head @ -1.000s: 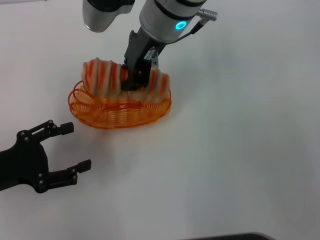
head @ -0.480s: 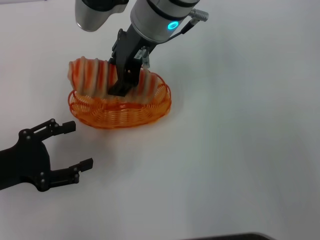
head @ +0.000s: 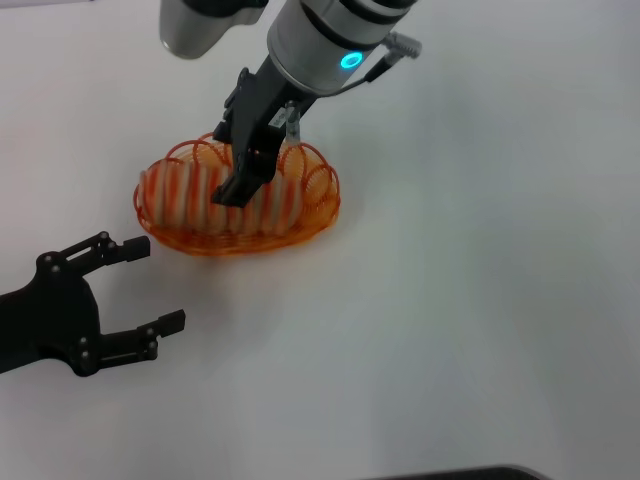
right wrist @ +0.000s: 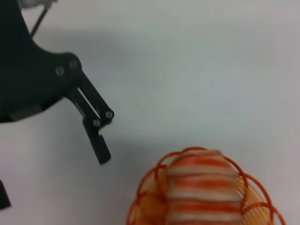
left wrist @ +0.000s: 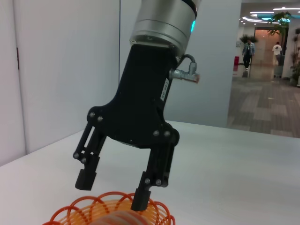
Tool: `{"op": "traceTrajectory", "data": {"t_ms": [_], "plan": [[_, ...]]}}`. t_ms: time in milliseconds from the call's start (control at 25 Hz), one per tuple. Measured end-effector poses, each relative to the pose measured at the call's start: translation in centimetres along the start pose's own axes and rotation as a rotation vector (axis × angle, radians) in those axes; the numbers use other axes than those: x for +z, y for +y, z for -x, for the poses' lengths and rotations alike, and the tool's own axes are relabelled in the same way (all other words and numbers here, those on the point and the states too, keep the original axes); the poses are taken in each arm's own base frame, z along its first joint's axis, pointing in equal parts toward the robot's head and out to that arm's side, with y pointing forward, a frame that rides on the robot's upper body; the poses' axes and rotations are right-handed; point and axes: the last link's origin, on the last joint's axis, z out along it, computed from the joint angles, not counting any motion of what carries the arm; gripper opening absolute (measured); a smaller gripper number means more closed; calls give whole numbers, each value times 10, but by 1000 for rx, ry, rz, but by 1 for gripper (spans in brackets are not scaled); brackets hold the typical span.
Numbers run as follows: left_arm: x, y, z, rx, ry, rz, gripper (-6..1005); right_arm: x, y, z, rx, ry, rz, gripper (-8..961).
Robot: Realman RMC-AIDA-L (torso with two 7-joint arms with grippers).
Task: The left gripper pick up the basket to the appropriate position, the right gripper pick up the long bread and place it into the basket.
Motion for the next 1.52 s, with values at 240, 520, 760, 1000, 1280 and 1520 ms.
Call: {"op": "traceTrajectory", "data": {"t_ms": [240,520,760,1000,1280,1520], "plan": [[0,-1,0,-5,2,-6,877,-2,4,-20,154,-194,72,758],[3,-4,-1,-11,0,-6,877,-15,12,-80,334,-497,121,758],[8,-5,1,-26,-3,-2,877,-13,40,-135,401,-601,133,758],[12,-5,1,-43,9,3,877,-10,72,-174,367,-713,85,758],[17,-2,6,-109,28,-12,876,-4,96,-215,375,-769,14,758],[15,-3,8,-143,41,-33,876,-1,110,-238,364,-797,-24,758]]}}
